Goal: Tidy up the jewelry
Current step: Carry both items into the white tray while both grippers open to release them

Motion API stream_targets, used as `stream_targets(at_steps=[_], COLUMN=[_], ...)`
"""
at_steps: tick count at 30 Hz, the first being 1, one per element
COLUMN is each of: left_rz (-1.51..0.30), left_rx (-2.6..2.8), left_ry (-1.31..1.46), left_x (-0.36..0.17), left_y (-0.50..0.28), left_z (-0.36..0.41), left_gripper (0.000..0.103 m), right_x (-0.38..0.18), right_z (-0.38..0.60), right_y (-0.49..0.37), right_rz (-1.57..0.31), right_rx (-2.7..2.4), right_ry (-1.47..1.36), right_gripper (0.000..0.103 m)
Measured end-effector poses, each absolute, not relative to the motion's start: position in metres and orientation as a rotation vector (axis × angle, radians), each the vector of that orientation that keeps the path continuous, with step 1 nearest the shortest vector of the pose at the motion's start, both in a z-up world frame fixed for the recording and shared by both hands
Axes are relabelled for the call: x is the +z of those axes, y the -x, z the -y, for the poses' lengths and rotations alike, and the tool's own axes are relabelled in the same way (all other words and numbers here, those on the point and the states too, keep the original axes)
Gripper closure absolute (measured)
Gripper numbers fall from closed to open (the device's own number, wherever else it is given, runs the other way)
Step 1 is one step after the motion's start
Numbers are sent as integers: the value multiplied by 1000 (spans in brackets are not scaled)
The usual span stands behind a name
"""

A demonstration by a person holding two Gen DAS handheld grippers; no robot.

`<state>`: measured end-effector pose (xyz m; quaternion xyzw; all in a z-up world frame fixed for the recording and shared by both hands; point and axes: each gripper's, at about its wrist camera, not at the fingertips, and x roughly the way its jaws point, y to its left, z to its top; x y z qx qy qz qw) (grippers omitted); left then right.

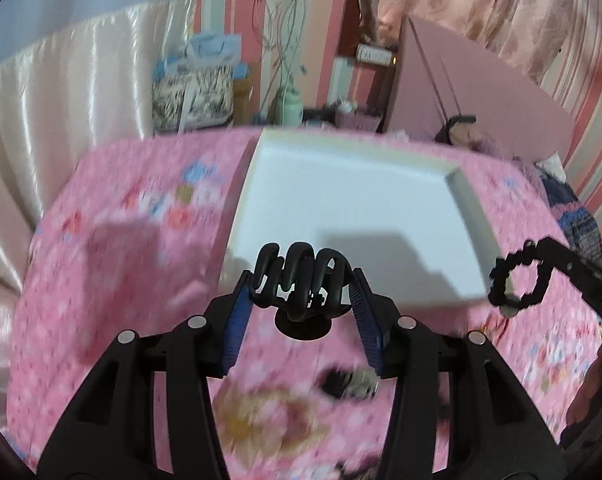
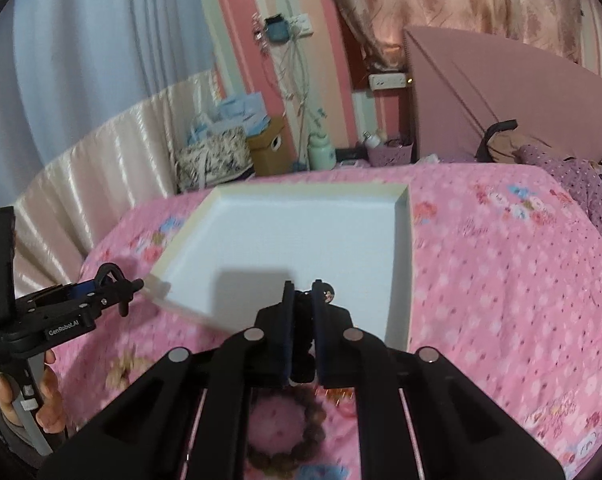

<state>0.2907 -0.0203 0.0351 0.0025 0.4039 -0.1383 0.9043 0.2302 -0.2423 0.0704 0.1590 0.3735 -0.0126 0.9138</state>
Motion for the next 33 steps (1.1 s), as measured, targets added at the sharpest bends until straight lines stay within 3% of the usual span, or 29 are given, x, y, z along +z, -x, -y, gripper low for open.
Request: stream_targets(at_steps=[6, 15, 33], left_rz=[-849, -925, -981], left_rx=[-239, -218, -185], left_ry=[-14, 6, -38], left_x=[19, -18, -38], left_y=[-332, -358, -359], left_z=[33, 29, 30], left_gripper=[55, 55, 54], right_x=[36, -6, -33], right_z=[260, 259, 246], right_y=[-247, -264, -272], right_rz=[-803, -907, -982], right_rx=[-56, -155, -207], right_ry=[-403, -297, -162], right_gripper=[95, 95, 92])
